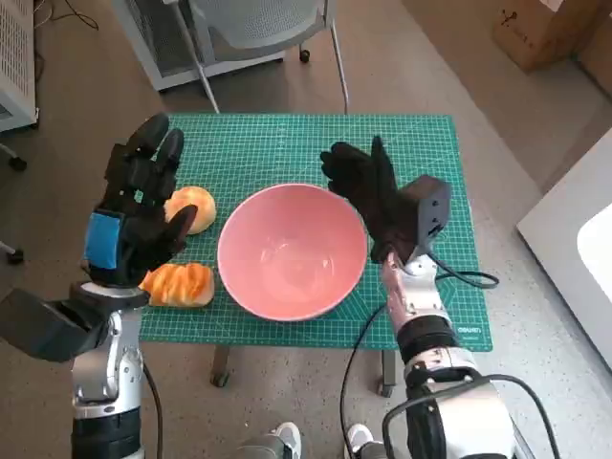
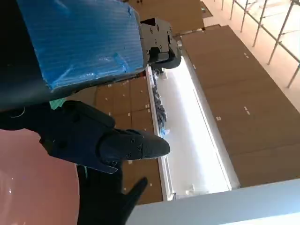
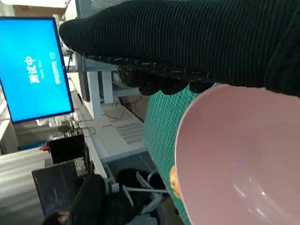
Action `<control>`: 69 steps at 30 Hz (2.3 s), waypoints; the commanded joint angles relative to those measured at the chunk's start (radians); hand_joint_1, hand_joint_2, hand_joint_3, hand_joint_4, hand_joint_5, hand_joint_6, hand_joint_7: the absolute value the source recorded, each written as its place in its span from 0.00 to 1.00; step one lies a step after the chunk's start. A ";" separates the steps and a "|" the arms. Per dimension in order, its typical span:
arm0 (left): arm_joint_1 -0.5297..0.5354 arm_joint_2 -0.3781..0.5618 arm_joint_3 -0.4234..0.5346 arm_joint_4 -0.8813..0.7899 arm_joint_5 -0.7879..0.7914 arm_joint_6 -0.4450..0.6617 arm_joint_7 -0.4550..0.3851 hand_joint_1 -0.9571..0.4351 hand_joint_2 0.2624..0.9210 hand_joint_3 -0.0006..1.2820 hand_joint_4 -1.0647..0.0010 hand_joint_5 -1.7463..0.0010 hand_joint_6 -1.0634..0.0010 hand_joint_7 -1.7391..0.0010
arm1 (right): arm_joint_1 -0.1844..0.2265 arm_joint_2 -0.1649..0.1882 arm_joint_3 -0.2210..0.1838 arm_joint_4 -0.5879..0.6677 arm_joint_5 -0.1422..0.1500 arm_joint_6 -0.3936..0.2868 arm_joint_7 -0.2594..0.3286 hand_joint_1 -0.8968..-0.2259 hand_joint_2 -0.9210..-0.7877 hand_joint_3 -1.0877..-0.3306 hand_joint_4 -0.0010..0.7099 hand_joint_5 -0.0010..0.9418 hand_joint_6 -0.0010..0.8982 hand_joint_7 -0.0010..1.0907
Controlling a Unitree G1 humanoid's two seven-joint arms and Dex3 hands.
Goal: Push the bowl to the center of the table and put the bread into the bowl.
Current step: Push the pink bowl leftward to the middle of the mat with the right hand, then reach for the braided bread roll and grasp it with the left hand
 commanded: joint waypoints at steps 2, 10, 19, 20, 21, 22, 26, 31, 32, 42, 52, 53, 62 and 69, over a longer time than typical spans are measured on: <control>0.006 0.006 0.009 -0.012 0.000 -0.012 0.004 0.29 1.00 0.23 0.95 0.90 1.00 0.67 | -0.010 -0.031 -0.010 -0.045 0.009 -0.053 0.010 0.56 0.00 0.55 0.26 0.00 0.33 0.01; -0.007 0.015 0.012 -0.017 0.007 -0.019 0.004 0.29 1.00 0.23 0.95 0.90 1.00 0.67 | 0.010 -0.079 -0.015 -0.119 0.025 -0.193 0.080 0.54 0.00 0.58 0.30 0.01 0.34 0.01; -0.015 0.048 0.025 -0.060 0.008 -0.007 0.006 0.29 1.00 0.22 0.95 0.90 1.00 0.65 | 0.058 -0.078 -0.027 -0.281 0.117 -0.281 0.203 0.46 0.00 0.70 0.36 0.02 0.38 0.03; -0.013 0.059 0.028 -0.069 0.012 -0.006 0.004 0.29 1.00 0.21 0.95 0.90 1.00 0.65 | 0.071 -0.079 -0.024 -0.315 0.133 -0.278 0.224 0.45 0.00 0.73 0.37 0.02 0.38 0.03; -0.011 0.067 0.031 -0.075 0.015 -0.005 0.003 0.30 0.99 0.21 0.94 0.90 1.00 0.65 | 0.080 -0.080 -0.021 -0.339 0.145 -0.274 0.238 0.43 0.00 0.75 0.37 0.02 0.39 0.03; -0.008 0.083 0.035 -0.084 0.024 -0.006 -0.001 0.30 0.98 0.20 0.94 0.90 1.00 0.64 | 0.091 -0.083 -0.017 -0.365 0.154 -0.275 0.255 0.42 0.00 0.77 0.37 0.02 0.39 0.03; 0.015 0.163 0.049 -0.122 0.083 -0.005 -0.022 0.32 0.96 0.19 0.94 0.90 1.00 0.65 | 0.119 -0.094 -0.006 -0.427 0.176 -0.281 0.294 0.40 0.00 0.79 0.37 0.02 0.38 0.03; 0.078 0.352 0.076 -0.256 0.264 0.110 -0.058 0.39 0.80 0.15 0.98 0.92 1.00 0.71 | 0.135 -0.109 -0.002 -0.457 0.185 -0.291 0.320 0.43 0.00 0.76 0.36 0.01 0.37 0.02; 0.098 0.399 0.080 -0.307 0.324 0.167 -0.073 0.40 0.79 0.14 0.99 0.93 1.00 0.72 | 0.137 -0.112 -0.001 -0.459 0.181 -0.296 0.318 0.43 0.00 0.76 0.36 0.01 0.37 0.02; 0.112 0.624 -0.024 -0.599 0.513 0.662 -0.240 0.80 0.66 0.03 0.93 0.99 0.81 0.92 | 0.130 -0.125 0.007 -0.447 0.164 -0.311 0.301 0.49 0.00 0.70 0.35 0.00 0.39 0.02; 0.050 0.709 -0.150 -0.672 0.575 0.842 -0.333 0.94 0.75 0.04 0.89 0.99 0.75 0.97 | 0.117 -0.120 0.017 -0.431 0.174 -0.291 0.304 0.50 0.00 0.69 0.35 0.00 0.39 0.02; 0.044 0.714 -0.159 -0.672 0.577 0.851 -0.339 0.94 0.76 0.04 0.89 0.99 0.74 0.97 | 0.115 -0.120 0.017 -0.429 0.176 -0.288 0.305 0.50 0.00 0.69 0.35 0.00 0.39 0.02; 0.027 0.739 -0.223 -0.636 0.586 0.853 -0.366 0.94 0.76 0.05 0.88 1.00 0.74 0.99 | 0.109 -0.121 0.015 -0.420 0.193 -0.271 0.316 0.47 0.00 0.71 0.35 0.00 0.39 0.02; 0.024 0.738 -0.281 -0.579 0.616 0.838 -0.364 0.91 0.75 0.05 0.88 1.00 0.73 0.99 | 0.113 -0.126 0.016 -0.420 0.202 -0.269 0.324 0.48 0.00 0.71 0.35 0.00 0.39 0.02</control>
